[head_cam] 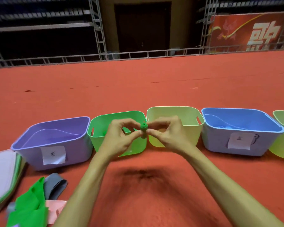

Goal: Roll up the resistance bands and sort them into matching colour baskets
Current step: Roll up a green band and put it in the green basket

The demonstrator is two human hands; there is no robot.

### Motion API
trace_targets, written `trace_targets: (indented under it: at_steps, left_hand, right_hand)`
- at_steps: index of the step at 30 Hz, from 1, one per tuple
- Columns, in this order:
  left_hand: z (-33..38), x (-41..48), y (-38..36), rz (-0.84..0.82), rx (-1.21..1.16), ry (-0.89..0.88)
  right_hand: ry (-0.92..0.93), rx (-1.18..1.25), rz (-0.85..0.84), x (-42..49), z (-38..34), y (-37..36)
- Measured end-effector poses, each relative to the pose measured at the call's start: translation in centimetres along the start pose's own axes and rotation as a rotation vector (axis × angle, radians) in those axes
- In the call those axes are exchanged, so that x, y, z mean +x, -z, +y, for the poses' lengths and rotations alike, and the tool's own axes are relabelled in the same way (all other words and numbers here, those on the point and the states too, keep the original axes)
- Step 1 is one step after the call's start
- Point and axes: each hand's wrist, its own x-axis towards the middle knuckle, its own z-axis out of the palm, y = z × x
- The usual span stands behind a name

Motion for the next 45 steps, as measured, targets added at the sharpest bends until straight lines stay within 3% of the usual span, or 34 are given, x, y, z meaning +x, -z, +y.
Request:
trace_targets:
  at_steps: [5, 12, 16, 21, 31, 35, 38, 40, 42, 45]
  left_hand:
    - [-4.8, 5.9, 5.4, 0.072, 0.286, 0.140]
    - [-11.8, 10.6, 6.8, -0.208, 0.642, 0.476]
    - [-12.9, 12.5, 5.2, -0.353, 0.816, 0.511]
    - [-14.3, 12.7, 2.9, -0.457, 0.900, 0.553]
    - [-15.0, 12.1, 4.9, -0.406, 0.818, 0.563]
    - [-11.5, 10.7, 8.5, -0.181, 0.728, 0.420]
    - [-6.2, 8.2, 13.0, -0.088, 0.629, 0.366]
    - [-3.5, 5.3, 15.6, -0.073, 0.580, 0.363]
    - [-2.4, 1.8, 17.7, -0.060, 0.555, 0.401]
    - [-2.8, -4.7, 19.9, -0.055, 0.453, 0.497]
  right_hand:
    - [-0.037, -0.155, -0.125, 10.2, 1.7, -5.4]
    - [-0.203, -0.528, -0.459, 16.4, 6.0, -11.8]
    - [-0.297, -0.700, -0.596, 18.2, 7.8, -13.6]
    - [-0.350, -0.726, -0.689, 18.2, 9.8, -15.3]
    - [-0.350, -0.696, -0.683, 18.4, 9.3, -15.4]
    - [-0.154, -0.764, -0.382, 17.1, 6.0, -13.7]
    - [-0.034, -0.597, -0.120, 15.0, 1.5, -13.3]
    - [0.044, -0.438, -0.055, 12.6, -1.8, -14.1]
    - [0.068, -0.258, -0.084, 9.2, -4.8, -15.7]
    - [0.047, -0.127, -0.307, 3.7, -7.2, -18.8]
